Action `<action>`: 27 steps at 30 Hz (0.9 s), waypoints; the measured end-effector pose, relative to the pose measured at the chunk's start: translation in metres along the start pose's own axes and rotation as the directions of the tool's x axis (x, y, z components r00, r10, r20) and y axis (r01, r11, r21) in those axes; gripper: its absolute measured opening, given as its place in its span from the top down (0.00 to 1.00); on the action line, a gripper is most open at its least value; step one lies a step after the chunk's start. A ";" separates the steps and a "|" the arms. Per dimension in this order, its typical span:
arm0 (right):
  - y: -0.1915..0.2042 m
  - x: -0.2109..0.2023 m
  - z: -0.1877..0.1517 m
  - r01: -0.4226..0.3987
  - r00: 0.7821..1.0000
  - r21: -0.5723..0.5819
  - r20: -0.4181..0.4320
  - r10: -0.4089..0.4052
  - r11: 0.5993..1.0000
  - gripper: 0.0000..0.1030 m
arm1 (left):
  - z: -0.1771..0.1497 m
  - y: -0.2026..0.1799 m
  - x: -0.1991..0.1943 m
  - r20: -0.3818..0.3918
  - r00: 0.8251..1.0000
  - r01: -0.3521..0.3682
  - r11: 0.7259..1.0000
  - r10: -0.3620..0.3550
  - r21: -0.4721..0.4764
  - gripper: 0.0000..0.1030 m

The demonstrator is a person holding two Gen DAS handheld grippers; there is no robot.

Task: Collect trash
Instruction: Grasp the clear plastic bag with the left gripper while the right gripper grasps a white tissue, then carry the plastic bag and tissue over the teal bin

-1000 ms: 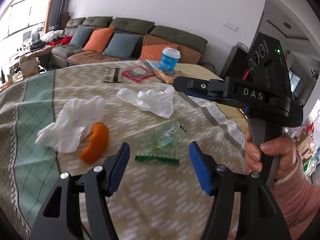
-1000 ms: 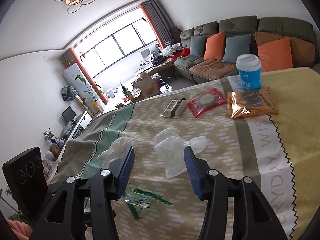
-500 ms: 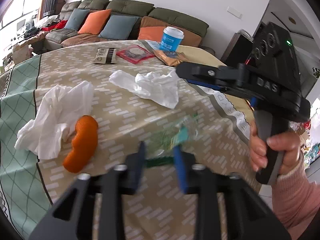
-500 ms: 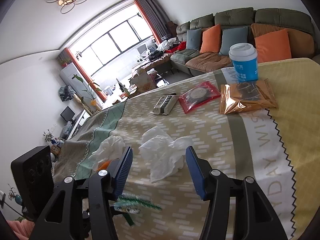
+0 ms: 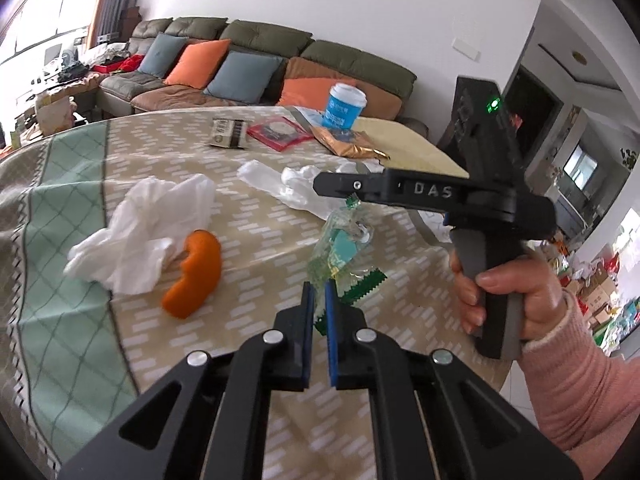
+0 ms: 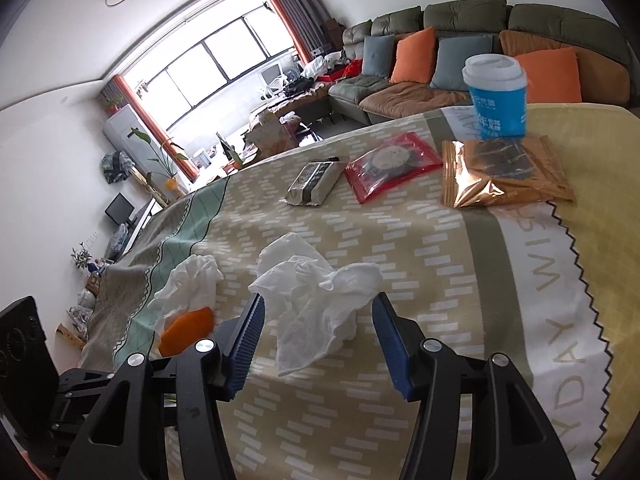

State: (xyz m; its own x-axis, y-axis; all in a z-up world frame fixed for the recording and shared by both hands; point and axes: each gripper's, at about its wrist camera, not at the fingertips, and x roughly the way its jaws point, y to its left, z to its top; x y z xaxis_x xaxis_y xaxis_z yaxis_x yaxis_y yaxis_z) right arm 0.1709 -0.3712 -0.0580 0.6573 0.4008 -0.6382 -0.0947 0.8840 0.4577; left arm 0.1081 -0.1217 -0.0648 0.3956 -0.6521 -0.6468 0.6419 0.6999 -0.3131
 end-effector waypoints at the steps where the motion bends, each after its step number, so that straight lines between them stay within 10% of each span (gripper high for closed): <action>1: 0.000 0.002 0.000 0.010 1.000 0.001 -0.008 -0.010 1.000 0.47 | -0.001 0.002 -0.004 0.007 1.000 0.000 1.000 0.000 -0.006 0.93; 8: 0.000 0.007 0.001 0.027 0.999 -0.007 -0.037 -0.027 1.000 0.89 | -0.011 0.022 -0.039 0.074 0.997 -0.030 0.997 0.035 -0.068 0.93; 27: 0.078 -0.028 -0.005 -0.151 0.984 -0.095 0.080 0.158 0.984 0.93 | -0.063 0.098 -0.138 0.192 0.966 -0.116 0.951 0.175 -0.286 0.93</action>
State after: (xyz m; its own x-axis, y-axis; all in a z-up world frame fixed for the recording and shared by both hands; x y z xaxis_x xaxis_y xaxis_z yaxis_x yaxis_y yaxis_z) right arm 0.1419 -0.3121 -0.0073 0.6913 0.5154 -0.5064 -0.2634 0.8324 0.4876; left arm 0.0752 0.0554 -0.0496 0.6206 -0.5631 -0.5457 0.3767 0.8245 -0.4223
